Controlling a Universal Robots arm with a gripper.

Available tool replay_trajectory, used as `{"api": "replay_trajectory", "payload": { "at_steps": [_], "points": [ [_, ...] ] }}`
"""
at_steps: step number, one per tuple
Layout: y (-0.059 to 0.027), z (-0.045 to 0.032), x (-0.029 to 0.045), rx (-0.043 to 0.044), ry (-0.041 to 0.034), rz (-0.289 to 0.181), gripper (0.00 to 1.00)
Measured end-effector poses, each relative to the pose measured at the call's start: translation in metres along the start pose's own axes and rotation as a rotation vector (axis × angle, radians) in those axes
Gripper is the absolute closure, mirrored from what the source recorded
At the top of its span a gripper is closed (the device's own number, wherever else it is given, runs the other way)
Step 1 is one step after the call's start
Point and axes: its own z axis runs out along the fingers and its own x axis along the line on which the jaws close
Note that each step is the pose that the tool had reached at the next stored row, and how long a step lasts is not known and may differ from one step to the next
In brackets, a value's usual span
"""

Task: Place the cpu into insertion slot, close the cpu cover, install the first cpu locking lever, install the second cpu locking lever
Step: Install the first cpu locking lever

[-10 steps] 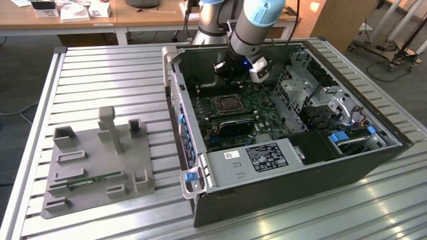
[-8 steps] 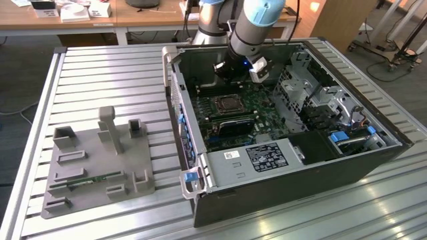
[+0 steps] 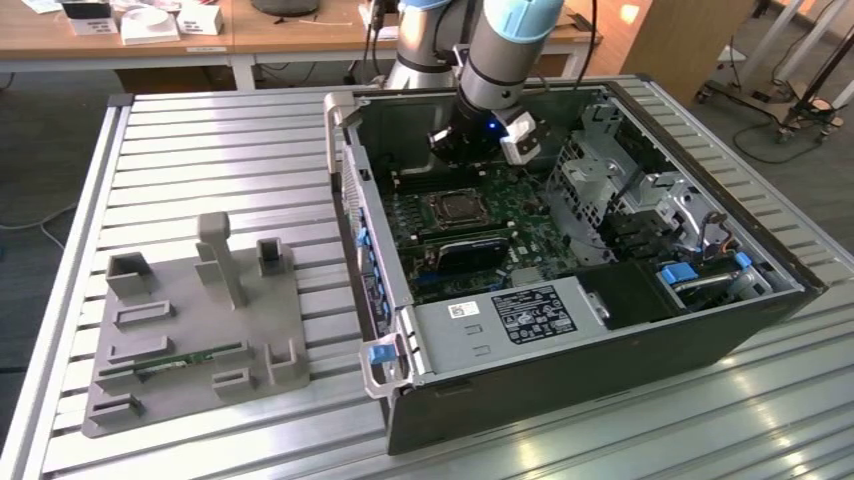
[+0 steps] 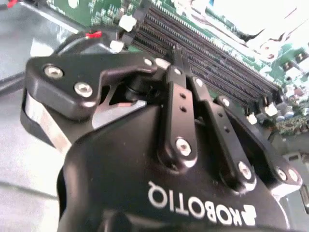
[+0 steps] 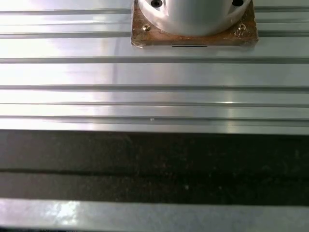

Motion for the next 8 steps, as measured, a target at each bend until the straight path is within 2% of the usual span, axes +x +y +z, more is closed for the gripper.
{"api": "replay_trajectory", "payload": {
  "at_steps": [1,8],
  "points": [
    [0.0,0.0,0.0,0.0041,0.0,0.0,0.9],
    [0.0,0.0,0.0,0.0046,0.0,0.0,0.9]
  ]
}}
